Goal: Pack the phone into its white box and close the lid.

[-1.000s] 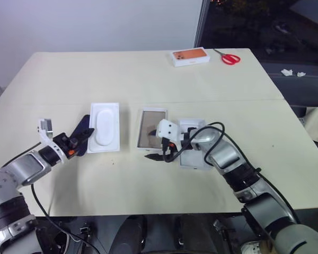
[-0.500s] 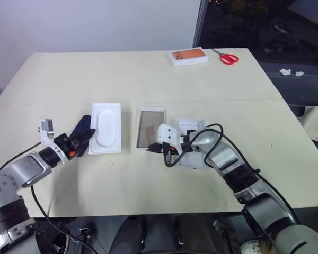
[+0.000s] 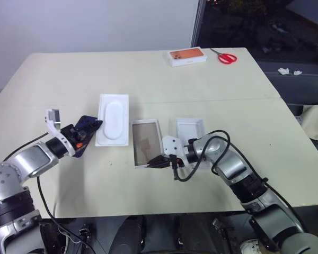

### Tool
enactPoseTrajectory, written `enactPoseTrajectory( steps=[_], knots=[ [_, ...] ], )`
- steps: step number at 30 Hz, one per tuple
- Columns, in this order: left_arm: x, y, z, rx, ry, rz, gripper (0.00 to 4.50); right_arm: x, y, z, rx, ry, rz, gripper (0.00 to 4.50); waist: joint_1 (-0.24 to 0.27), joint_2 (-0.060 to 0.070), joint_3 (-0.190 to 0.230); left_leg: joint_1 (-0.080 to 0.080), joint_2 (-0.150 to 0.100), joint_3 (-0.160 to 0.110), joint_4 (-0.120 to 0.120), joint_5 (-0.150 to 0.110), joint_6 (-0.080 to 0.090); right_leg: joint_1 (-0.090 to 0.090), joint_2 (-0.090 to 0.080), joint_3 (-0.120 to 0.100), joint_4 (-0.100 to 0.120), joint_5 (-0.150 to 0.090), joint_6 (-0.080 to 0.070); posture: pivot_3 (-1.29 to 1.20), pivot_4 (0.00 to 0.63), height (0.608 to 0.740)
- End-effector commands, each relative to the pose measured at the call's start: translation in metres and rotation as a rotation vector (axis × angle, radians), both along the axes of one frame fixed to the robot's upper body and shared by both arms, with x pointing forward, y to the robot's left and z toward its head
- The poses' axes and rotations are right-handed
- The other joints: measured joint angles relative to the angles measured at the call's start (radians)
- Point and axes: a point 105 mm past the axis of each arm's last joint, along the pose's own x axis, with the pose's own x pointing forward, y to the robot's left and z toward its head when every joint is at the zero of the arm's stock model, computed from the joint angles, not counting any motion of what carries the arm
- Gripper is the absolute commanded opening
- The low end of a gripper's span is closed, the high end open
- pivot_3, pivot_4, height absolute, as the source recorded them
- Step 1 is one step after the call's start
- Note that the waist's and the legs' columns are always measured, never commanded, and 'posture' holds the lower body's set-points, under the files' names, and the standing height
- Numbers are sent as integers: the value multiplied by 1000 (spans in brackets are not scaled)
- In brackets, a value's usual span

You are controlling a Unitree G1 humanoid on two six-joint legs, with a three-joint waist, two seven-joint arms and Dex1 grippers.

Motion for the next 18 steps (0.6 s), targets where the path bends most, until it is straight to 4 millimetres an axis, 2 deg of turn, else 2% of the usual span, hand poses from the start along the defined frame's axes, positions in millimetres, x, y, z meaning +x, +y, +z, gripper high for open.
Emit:
enactPoseTrajectory(
  steps=[1, 4, 6, 10, 14, 18],
  knots=[
    [-2, -11, 13, 2, -56, -26, 0, 6, 9, 21, 70, -31, -18, 1943, 2, 0, 0, 0, 0, 0, 0, 0, 0, 0, 0, 0, 0, 0, 0, 0, 150, 740],
    [-1, -17, 12, -18, -50, -30, 0, 12, 14, 34, 116, -62, -46, 3557, 4, 0, 0, 0, 0, 0, 0, 0, 0, 0, 0, 0, 0, 0, 0, 0, 150, 740],
    [-1, -23, 10, -35, -42, -33, 0, 12, 10, 42, 130, -66, -41, 4459, 5, 0, 0, 0, 0, 0, 0, 0, 0, 0, 0, 0, 0, 0, 0, 0, 150, 740],
    [-3, -40, -2, -91, 7, -35, 0, 16, -15, 54, 126, -70, -58, 4459, 9, -1, 0, 0, -1, 0, 1, 0, 0, 1, -1, 0, -1, 0, 0, 0, 150, 740],
    [-13, -62, -15, -112, 52, -43, 0, 23, -59, 52, 30, -72, -114, 4459, 7, -1, 1, 0, -1, 0, 1, -2, 4, 2, -1, 0, -1, 0, 0, 0, 150, 740],
    [-18, -69, -23, -126, 86, -30, 0, 35, -73, 53, 27, -90, -190, 4459, 0, -1, 1, 0, 0, 0, 0, -3, 5, 2, 0, 0, -1, 0, 0, 0, 150, 740]
  ],
)
